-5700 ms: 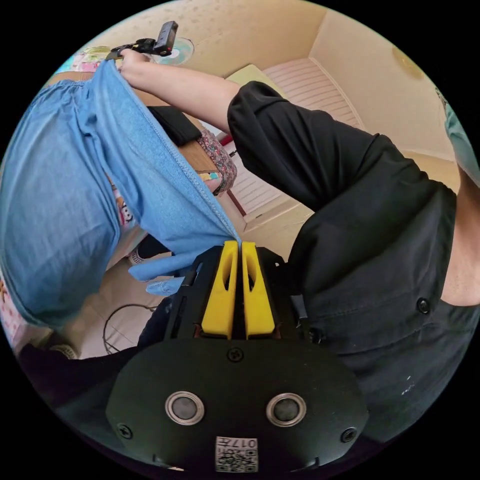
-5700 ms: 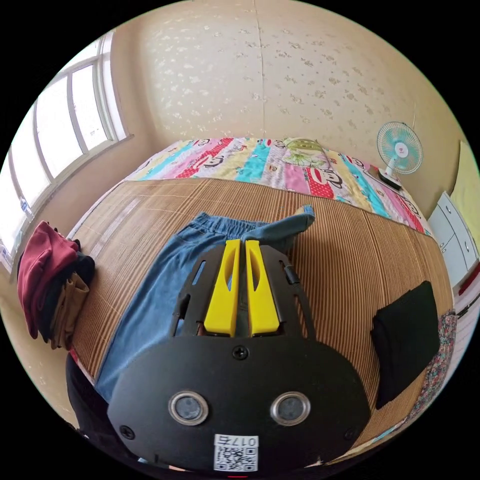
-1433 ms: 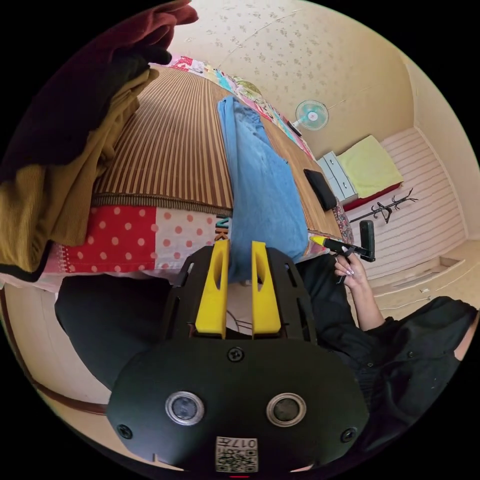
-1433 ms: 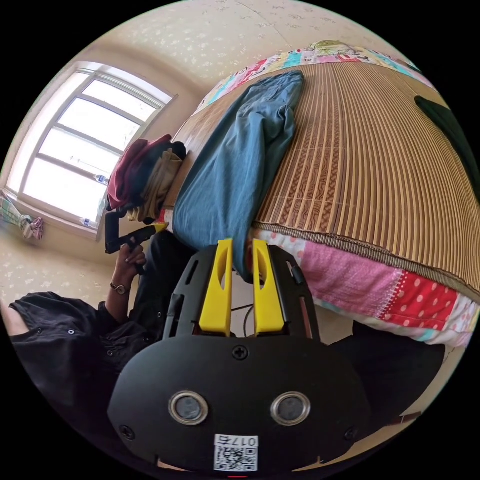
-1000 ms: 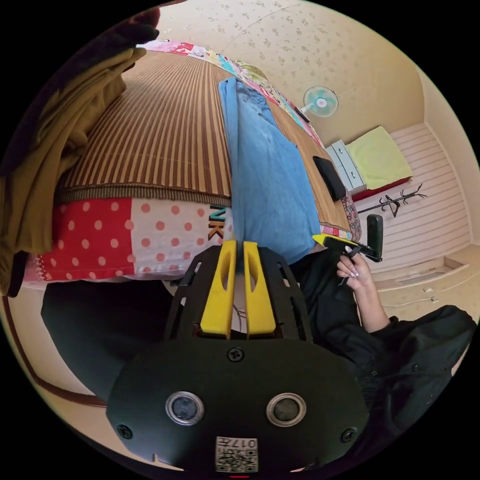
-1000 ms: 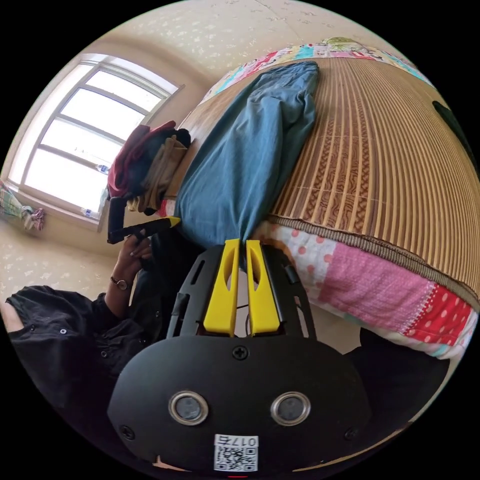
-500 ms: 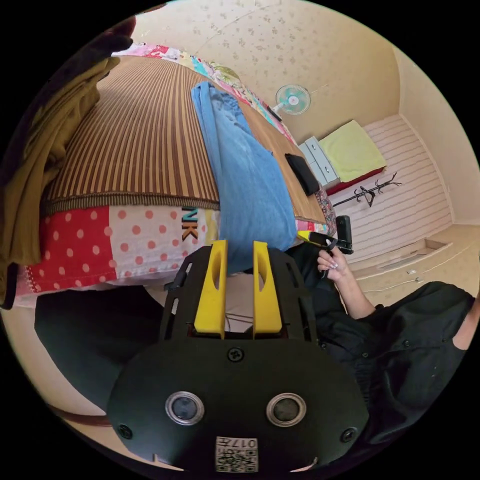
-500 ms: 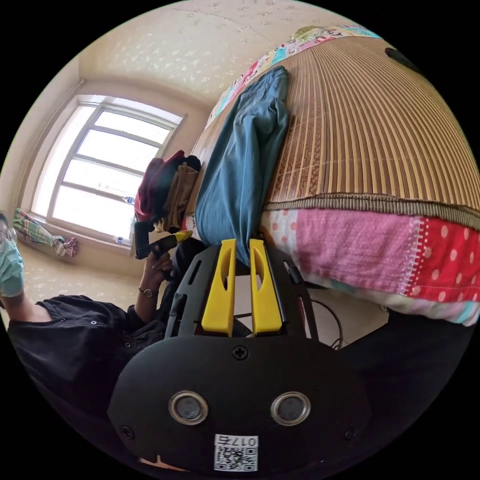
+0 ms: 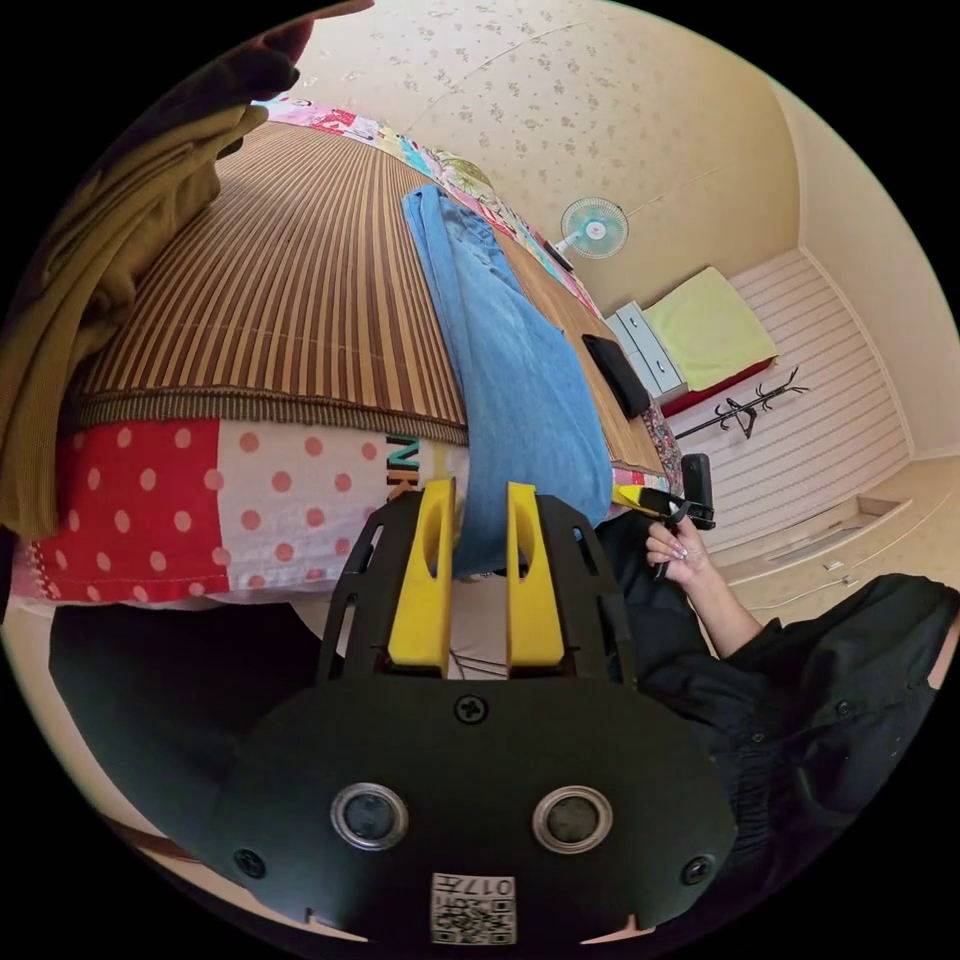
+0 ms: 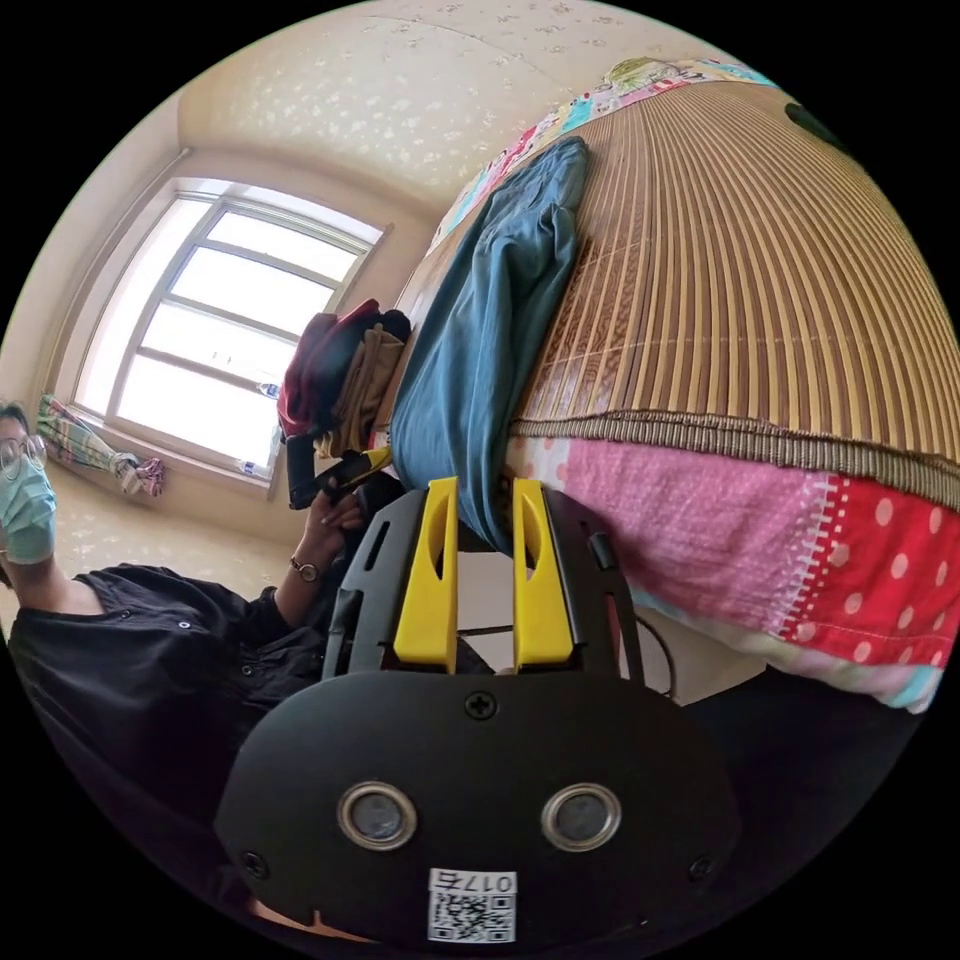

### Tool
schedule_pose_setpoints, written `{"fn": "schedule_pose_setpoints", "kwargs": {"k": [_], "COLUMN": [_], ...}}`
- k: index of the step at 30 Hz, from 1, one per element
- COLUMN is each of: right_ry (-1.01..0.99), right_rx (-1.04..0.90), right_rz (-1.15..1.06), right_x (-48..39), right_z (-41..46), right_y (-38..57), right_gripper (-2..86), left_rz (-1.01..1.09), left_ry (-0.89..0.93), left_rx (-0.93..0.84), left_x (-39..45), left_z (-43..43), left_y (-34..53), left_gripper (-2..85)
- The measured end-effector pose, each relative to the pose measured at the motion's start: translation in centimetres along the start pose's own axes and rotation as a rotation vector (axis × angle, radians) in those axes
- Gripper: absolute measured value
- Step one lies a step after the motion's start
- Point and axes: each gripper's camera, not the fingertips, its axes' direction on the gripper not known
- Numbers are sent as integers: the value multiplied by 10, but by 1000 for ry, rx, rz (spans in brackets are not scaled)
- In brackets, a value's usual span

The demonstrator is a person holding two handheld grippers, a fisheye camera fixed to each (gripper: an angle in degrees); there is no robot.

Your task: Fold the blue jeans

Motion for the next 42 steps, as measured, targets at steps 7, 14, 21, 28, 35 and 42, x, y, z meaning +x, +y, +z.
{"fn": "schedule_pose_setpoints", "kwargs": {"k": [7,14,21,28,35,42], "right_ry": [-35,-64,-98,-167,-187,-203], "right_rx": [-27,-74,-81,-76,-93,-110], "right_rz": [-31,-52,-45,-32,-41,-64], "right_x": [4,8,15,25,29,30], "right_z": [13,18,20,14,15,11], "right_y": [-20,-35,-49,-56,-68,-74], "right_gripper": [81,88,82,80,72,57], "left_rz": [-3,99,76,84,120,133], "left_ry": [82,26,94,216,204,218], "left_rx": [-16,-53,-47,-80,-141,-179], "left_x": [-15,-2,-15,-27,-29,-32], "left_z": [8,17,27,35,42,46], "left_y": [-14,-24,-42,-57,-73,-82], "left_gripper": [78,99,83,92,84,77]}}
